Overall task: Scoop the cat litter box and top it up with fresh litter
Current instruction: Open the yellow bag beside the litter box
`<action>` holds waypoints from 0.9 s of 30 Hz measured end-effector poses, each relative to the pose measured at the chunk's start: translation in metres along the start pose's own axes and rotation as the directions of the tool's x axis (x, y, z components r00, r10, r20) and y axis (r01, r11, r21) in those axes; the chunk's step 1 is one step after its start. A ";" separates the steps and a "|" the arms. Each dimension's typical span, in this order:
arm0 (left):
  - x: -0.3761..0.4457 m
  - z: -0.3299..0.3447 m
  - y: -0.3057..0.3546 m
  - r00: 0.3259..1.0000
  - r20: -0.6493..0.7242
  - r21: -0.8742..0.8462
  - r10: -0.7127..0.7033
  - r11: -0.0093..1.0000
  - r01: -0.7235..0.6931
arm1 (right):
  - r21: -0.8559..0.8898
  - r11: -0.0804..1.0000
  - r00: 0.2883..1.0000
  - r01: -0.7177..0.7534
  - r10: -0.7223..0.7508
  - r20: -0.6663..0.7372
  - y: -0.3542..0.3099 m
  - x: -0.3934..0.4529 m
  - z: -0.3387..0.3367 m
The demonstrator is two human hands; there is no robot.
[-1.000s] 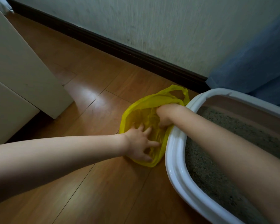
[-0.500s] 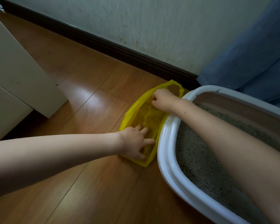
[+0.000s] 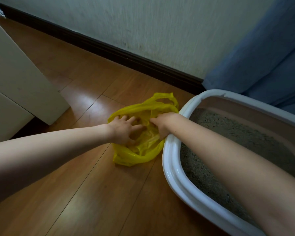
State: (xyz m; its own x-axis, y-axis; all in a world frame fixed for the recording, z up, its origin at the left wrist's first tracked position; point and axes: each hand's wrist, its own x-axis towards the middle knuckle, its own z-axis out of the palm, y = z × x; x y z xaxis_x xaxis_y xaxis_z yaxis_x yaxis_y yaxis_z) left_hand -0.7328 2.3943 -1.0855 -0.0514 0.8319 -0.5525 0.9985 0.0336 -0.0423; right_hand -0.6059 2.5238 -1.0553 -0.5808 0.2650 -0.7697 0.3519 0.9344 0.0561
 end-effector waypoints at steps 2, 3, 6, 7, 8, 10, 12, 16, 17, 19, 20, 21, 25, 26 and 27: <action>-0.002 -0.006 0.003 0.998 -0.067 0.062 0.015 0.998 -0.011 | 0.094 0.996 0.999 0.008 -0.005 -0.041 0.000 -0.002 -0.002; -0.004 -0.009 0.007 0.993 -0.115 0.115 0.025 0.993 -0.012 | 0.164 0.986 0.995 0.021 -0.005 -0.097 0.001 -0.002 -0.003; -0.010 -0.013 0.021 0.978 -0.193 0.237 0.078 0.971 -0.031 | 0.372 0.923 0.947 0.095 0.032 -0.319 0.007 0.000 -0.009; -0.012 -0.012 0.026 0.981 -0.170 0.232 0.092 0.971 -0.051 | 0.444 0.887 0.924 0.128 0.056 -0.378 0.008 0.002 -0.013; -0.012 -0.009 0.030 0.987 -0.127 0.200 0.098 0.977 -0.071 | 0.528 0.834 0.902 0.159 0.094 -0.420 0.009 0.005 -0.016; -0.012 -0.002 0.036 0.993 -0.041 0.117 0.114 0.987 -0.109 | 0.729 0.655 0.873 0.201 0.216 -0.436 0.011 0.015 -0.019; -0.012 0.005 0.037 0.989 -0.002 0.079 0.149 0.986 -0.149 | 0.852 0.487 0.869 0.191 0.320 -0.377 0.012 0.023 -0.017; -0.017 0.007 0.036 0.978 -0.032 0.067 0.207 0.977 -0.205 | 0.863 0.485 0.879 0.143 0.339 -0.336 0.012 0.024 -0.008; -0.018 0.005 0.034 0.976 -0.055 0.069 0.213 0.975 -0.209 | 0.857 0.494 0.873 0.149 0.342 -0.349 0.013 0.023 -0.007; -0.019 0.001 0.032 0.970 -0.101 0.066 0.222 0.974 -0.216 | 0.852 0.499 0.865 0.159 0.346 -0.364 0.013 0.023 -0.008; -0.019 -0.002 0.031 0.966 -0.124 0.063 0.225 0.974 -0.219 | 0.857 0.489 0.863 0.161 0.352 -0.363 0.013 0.022 -0.008; -0.018 -0.004 0.030 0.963 -0.146 0.060 0.227 0.974 -0.221 | 0.863 0.476 0.862 0.166 0.355 -0.361 0.013 0.022 -0.009; -0.019 -0.016 0.031 0.952 -0.204 0.034 0.229 0.973 -0.227 | 0.899 0.380 0.869 0.216 0.346 -0.355 0.010 0.010 -0.012; -0.020 -0.019 0.031 0.948 -0.220 0.023 0.229 0.973 -0.230 | 0.903 0.358 0.868 0.236 0.341 -0.362 0.010 0.006 -0.013; -0.021 -0.022 0.032 0.945 -0.234 0.013 0.229 0.972 -0.233 | 0.907 0.338 0.867 0.252 0.337 -0.367 0.011 0.001 -0.013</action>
State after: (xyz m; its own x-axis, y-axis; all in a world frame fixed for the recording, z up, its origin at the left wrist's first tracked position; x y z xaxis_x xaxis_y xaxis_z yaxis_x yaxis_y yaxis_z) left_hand -0.6997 2.3899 -1.0565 0.1844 0.9232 -0.3372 0.9827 -0.1681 0.0772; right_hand -0.6125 2.5374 -1.0472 -0.6542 0.6324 -0.4149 0.6379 0.1665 -0.7519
